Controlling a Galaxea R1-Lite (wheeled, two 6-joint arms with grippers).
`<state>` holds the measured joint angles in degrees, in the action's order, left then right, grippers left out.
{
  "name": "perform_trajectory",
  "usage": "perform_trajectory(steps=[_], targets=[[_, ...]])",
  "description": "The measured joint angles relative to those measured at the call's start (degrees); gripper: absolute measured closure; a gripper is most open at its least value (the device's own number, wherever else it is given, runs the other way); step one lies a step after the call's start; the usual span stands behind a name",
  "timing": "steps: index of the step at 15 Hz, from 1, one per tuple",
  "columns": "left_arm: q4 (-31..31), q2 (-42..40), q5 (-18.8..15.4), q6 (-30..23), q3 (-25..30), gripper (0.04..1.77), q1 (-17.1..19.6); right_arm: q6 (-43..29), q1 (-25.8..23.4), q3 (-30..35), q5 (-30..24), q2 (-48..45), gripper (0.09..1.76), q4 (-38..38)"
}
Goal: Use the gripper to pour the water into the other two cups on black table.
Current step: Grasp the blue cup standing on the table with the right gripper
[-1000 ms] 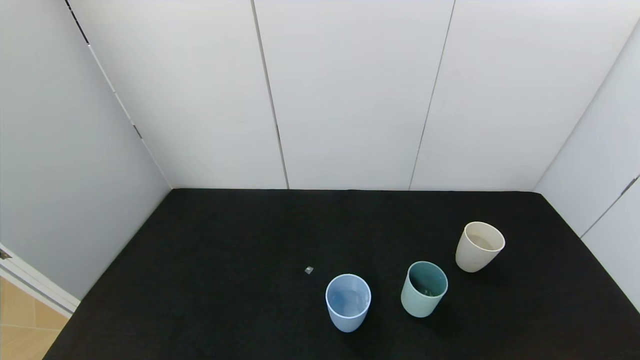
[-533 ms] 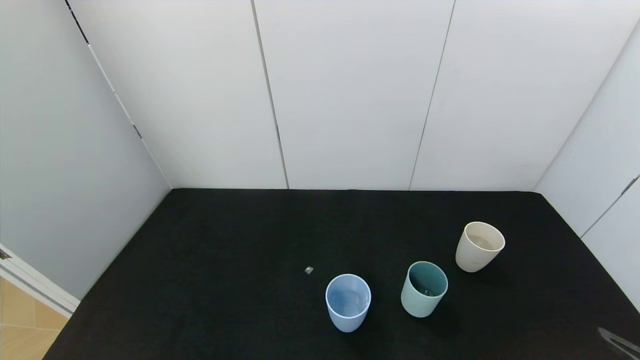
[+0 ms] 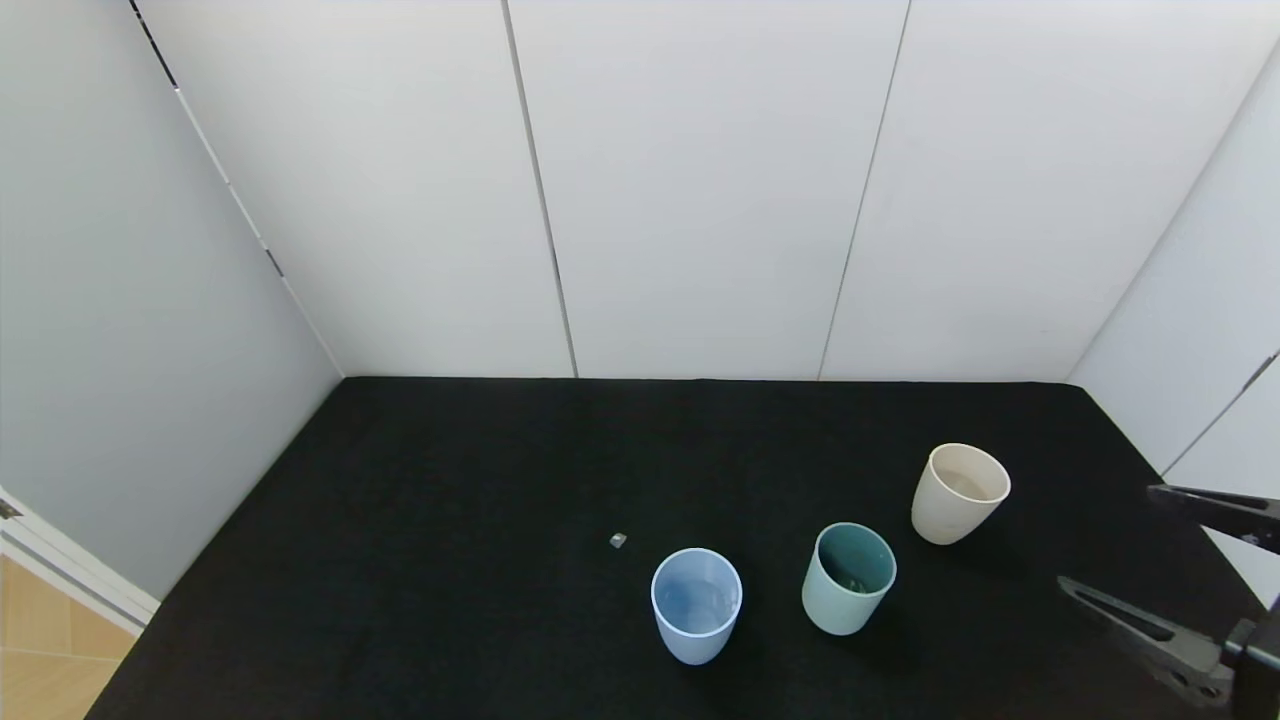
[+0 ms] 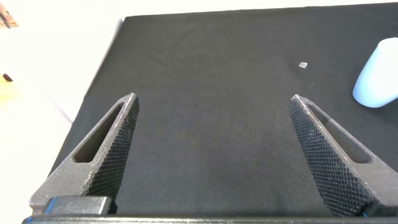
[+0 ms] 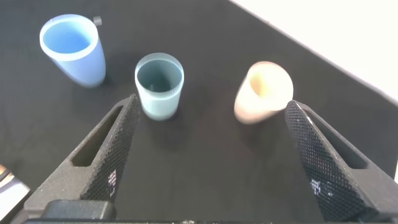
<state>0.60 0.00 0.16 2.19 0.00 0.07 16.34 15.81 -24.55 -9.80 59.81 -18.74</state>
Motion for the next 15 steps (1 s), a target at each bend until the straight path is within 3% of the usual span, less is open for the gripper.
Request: perform_trajectory(steps=[10, 15], targets=[[0.0, 0.0, 0.0, 0.01, 0.0, 0.09, 0.0, -3.67, 19.27, -0.28, 14.09, 17.57, 0.14, -15.63], [0.0, 0.0, 0.0, 0.0, 0.0, 0.09, 0.0, -4.96, 25.14, -0.02, 16.32, 25.48, 0.14, -22.66]])
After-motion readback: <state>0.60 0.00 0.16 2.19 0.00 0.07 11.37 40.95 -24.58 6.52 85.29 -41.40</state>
